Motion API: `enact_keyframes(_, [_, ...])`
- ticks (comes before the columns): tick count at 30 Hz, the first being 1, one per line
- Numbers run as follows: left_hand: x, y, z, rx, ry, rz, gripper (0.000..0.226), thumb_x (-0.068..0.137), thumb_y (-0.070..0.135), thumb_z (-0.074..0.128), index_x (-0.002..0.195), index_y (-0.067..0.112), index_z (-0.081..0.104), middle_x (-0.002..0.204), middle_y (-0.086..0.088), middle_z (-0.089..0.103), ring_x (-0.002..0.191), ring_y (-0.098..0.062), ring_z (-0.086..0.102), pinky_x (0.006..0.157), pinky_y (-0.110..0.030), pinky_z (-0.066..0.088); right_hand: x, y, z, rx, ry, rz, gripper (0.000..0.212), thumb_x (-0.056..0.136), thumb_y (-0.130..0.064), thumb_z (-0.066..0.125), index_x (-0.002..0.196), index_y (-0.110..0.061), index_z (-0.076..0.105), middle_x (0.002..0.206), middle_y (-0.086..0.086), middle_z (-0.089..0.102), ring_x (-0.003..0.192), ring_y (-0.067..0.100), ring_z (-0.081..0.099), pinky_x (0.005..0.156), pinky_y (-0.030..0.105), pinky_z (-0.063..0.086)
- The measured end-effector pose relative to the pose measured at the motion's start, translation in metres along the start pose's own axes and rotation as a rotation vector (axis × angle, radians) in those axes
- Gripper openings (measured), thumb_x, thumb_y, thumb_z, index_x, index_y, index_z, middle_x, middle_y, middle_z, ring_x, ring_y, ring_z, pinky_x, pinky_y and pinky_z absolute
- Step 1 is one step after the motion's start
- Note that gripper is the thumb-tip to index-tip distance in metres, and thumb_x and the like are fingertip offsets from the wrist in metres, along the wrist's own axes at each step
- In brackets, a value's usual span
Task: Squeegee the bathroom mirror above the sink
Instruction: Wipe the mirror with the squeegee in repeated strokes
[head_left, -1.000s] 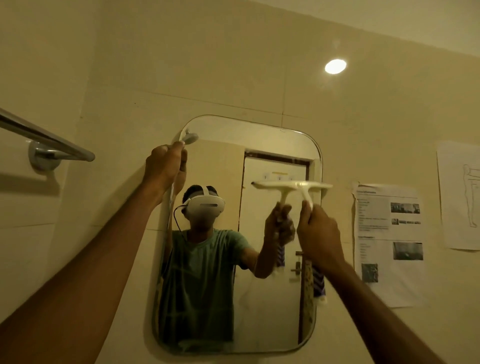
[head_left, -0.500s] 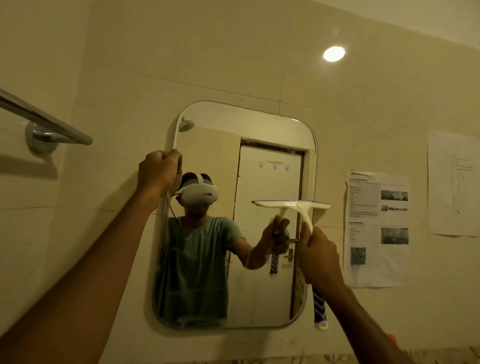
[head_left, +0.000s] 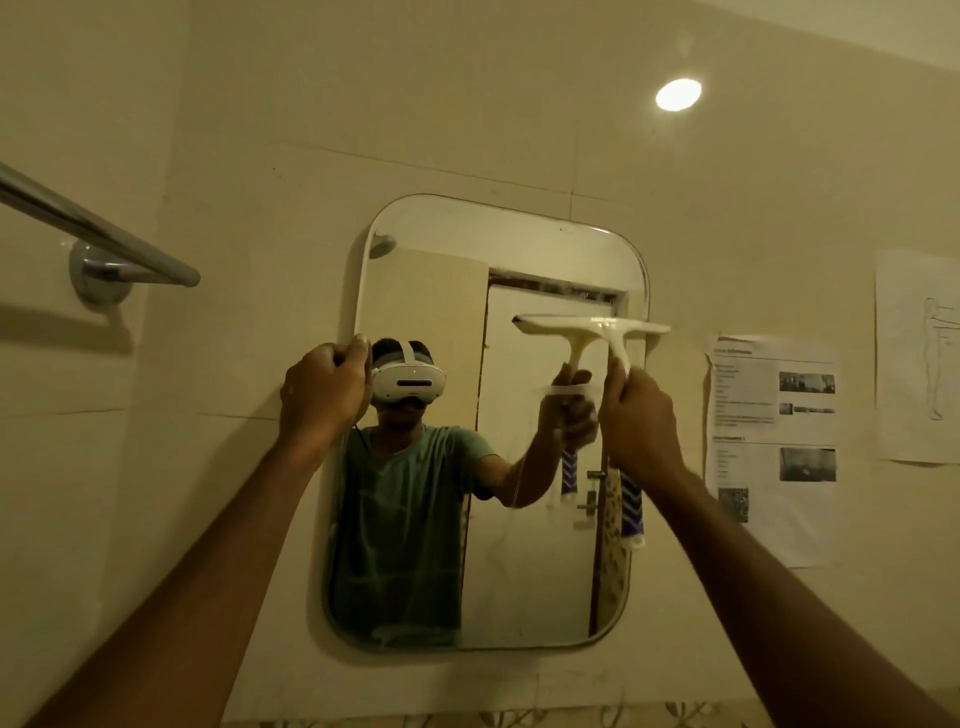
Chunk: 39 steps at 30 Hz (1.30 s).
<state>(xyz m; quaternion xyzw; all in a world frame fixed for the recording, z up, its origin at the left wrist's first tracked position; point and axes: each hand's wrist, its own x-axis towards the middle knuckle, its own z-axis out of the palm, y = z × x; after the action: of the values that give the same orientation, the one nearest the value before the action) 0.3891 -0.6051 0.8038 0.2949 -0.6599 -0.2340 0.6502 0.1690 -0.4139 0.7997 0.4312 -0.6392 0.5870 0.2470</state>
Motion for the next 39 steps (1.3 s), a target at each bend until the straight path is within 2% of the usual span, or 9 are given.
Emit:
enact_keyframes(5, [-0.008, -0.006, 0.001, -0.002, 0.003, 0.007, 0.04, 0.099, 0.048, 0.038, 0.088, 0.015, 0.058, 0.073, 0.005, 0.053, 0.07, -0.013, 0.05, 0.06, -0.028, 0.038, -0.08, 0.052, 0.025, -0.01, -0.01, 0.105, 0.031, 0.102, -0.036, 0.039, 0.089, -0.016, 0.058, 0.07, 0.004, 0.063, 0.059, 0.02, 0.063, 0.055, 0.04, 0.058])
enact_keyframes(11, [-0.017, -0.009, 0.0, -0.016, -0.001, -0.02, 0.04, 0.101, 0.044, 0.037, 0.092, 0.012, 0.059, 0.072, 0.006, 0.052, 0.067, -0.007, 0.048, 0.054, -0.025, 0.035, -0.074, 0.038, 0.01, -0.018, -0.003, 0.09, 0.037, 0.104, -0.038, 0.033, 0.088, -0.015, 0.058, 0.071, 0.012, 0.063, 0.057, 0.021, 0.058, 0.054, 0.039, 0.053])
enact_keyframes(15, [-0.017, -0.013, 0.001, 0.002, 0.012, -0.014, 0.041, 0.1, 0.044, 0.038, 0.093, 0.01, 0.061, 0.073, 0.005, 0.053, 0.066, -0.007, 0.048, 0.054, -0.023, 0.033, -0.026, 0.019, 0.003, -0.059, 0.046, 0.038, 0.042, 0.104, -0.042, 0.031, 0.087, -0.013, 0.056, 0.068, 0.008, 0.06, 0.053, 0.017, 0.055, 0.046, 0.027, 0.047])
enact_keyframes(21, [-0.033, -0.027, 0.004, 0.015, 0.01, -0.03, 0.039, 0.1, 0.045, 0.038, 0.089, 0.013, 0.058, 0.072, 0.005, 0.052, 0.069, -0.012, 0.049, 0.059, -0.027, 0.035, -0.088, 0.053, 0.022, -0.07, 0.014, 0.147, 0.037, 0.103, -0.039, 0.035, 0.086, -0.014, 0.057, 0.068, 0.01, 0.063, 0.055, 0.021, 0.059, 0.054, 0.042, 0.055])
enact_keyframes(25, [-0.043, -0.029, 0.003, -0.003, 0.014, -0.053, 0.038, 0.101, 0.043, 0.039, 0.088, 0.012, 0.058, 0.07, 0.004, 0.051, 0.066, -0.011, 0.047, 0.059, -0.027, 0.035, -0.134, 0.068, 0.023, -0.124, -0.048, 0.205, 0.037, 0.102, -0.043, 0.034, 0.088, -0.017, 0.057, 0.068, 0.005, 0.065, 0.058, 0.02, 0.064, 0.055, 0.042, 0.059])
enact_keyframes(29, [-0.045, -0.026, -0.001, -0.009, -0.008, -0.059, 0.037, 0.101, 0.042, 0.04, 0.088, 0.011, 0.057, 0.071, 0.004, 0.051, 0.065, -0.01, 0.047, 0.054, -0.024, 0.032, -0.118, 0.05, 0.012, -0.085, -0.013, 0.153, 0.041, 0.102, -0.045, 0.032, 0.086, -0.018, 0.059, 0.069, 0.009, 0.065, 0.059, 0.026, 0.064, 0.053, 0.043, 0.058])
enact_keyframes(31, [-0.045, -0.03, -0.001, -0.023, -0.016, -0.059, 0.037, 0.1, 0.042, 0.041, 0.089, 0.011, 0.058, 0.07, 0.006, 0.051, 0.065, -0.006, 0.046, 0.054, -0.023, 0.034, -0.094, 0.034, 0.009, -0.056, 0.022, 0.098, 0.042, 0.103, -0.042, 0.032, 0.082, -0.015, 0.057, 0.069, 0.012, 0.063, 0.059, 0.027, 0.061, 0.052, 0.04, 0.053])
enact_keyframes(34, [-0.045, -0.033, -0.001, -0.031, -0.019, -0.064, 0.036, 0.1, 0.043, 0.041, 0.089, 0.013, 0.059, 0.072, 0.007, 0.052, 0.066, -0.005, 0.047, 0.056, -0.023, 0.037, -0.069, 0.02, 0.012, -0.078, 0.046, 0.067, 0.044, 0.104, -0.04, 0.031, 0.082, -0.012, 0.056, 0.068, 0.007, 0.058, 0.057, 0.017, 0.054, 0.05, 0.026, 0.043])
enact_keyframes(39, [-0.05, -0.036, 0.001, -0.039, -0.02, -0.071, 0.036, 0.1, 0.043, 0.04, 0.087, 0.014, 0.058, 0.071, 0.007, 0.052, 0.066, -0.005, 0.047, 0.055, -0.023, 0.036, -0.113, 0.046, 0.03, -0.098, 0.011, 0.163, 0.038, 0.103, -0.037, 0.035, 0.08, -0.015, 0.055, 0.065, 0.006, 0.059, 0.054, 0.016, 0.056, 0.047, 0.027, 0.045])
